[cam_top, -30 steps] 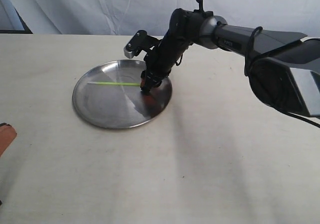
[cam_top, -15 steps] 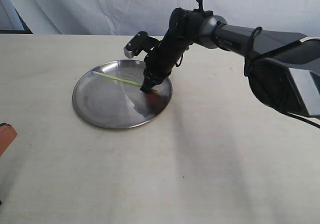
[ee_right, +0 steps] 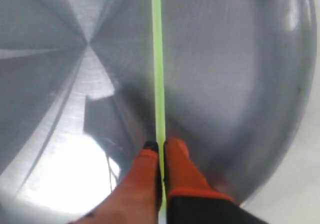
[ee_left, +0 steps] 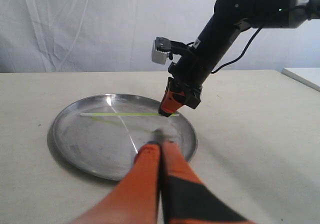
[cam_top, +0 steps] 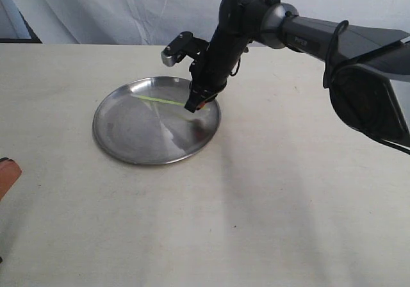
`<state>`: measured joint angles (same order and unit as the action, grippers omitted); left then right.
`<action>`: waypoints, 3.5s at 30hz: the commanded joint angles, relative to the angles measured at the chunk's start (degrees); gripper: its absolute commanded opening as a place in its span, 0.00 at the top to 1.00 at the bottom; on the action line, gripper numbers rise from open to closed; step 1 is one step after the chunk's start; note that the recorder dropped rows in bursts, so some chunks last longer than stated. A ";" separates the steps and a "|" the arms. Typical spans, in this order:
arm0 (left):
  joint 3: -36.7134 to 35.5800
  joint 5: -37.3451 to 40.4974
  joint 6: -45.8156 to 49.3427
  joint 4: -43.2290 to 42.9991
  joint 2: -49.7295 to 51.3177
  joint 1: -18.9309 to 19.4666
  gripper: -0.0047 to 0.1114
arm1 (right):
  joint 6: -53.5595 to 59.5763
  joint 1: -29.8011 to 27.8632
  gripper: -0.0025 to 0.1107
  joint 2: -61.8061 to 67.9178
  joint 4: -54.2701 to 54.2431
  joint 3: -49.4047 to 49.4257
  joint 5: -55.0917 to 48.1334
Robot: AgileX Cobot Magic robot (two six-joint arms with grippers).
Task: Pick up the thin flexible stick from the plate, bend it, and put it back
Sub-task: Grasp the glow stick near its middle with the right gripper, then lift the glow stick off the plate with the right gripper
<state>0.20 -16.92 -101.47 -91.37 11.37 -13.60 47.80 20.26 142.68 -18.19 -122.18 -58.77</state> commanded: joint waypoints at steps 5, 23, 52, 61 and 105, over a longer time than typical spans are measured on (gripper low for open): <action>-0.20 0.35 0.04 -0.09 0.18 -0.26 0.96 | -0.48 -0.16 0.99 -1.32 -1.20 0.23 -5.20; -0.20 0.22 0.04 -0.09 0.18 -0.26 0.96 | -2.36 -0.16 0.99 -3.27 -8.65 0.23 -7.08; -0.20 0.22 0.04 -0.09 0.18 -0.26 0.96 | -17.42 2.68 0.66 4.34 14.71 0.23 5.18; -0.20 0.22 0.04 -0.09 0.18 -0.26 0.96 | -17.42 2.68 0.86 4.98 15.29 0.23 0.55; -0.20 0.73 0.17 -1.35 0.18 -0.26 0.96 | -17.60 2.26 0.99 -12.35 -2.74 0.23 -11.19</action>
<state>0.20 -16.92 -101.47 -91.49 11.37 -13.60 29.67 23.04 131.63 -20.35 -122.07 -69.52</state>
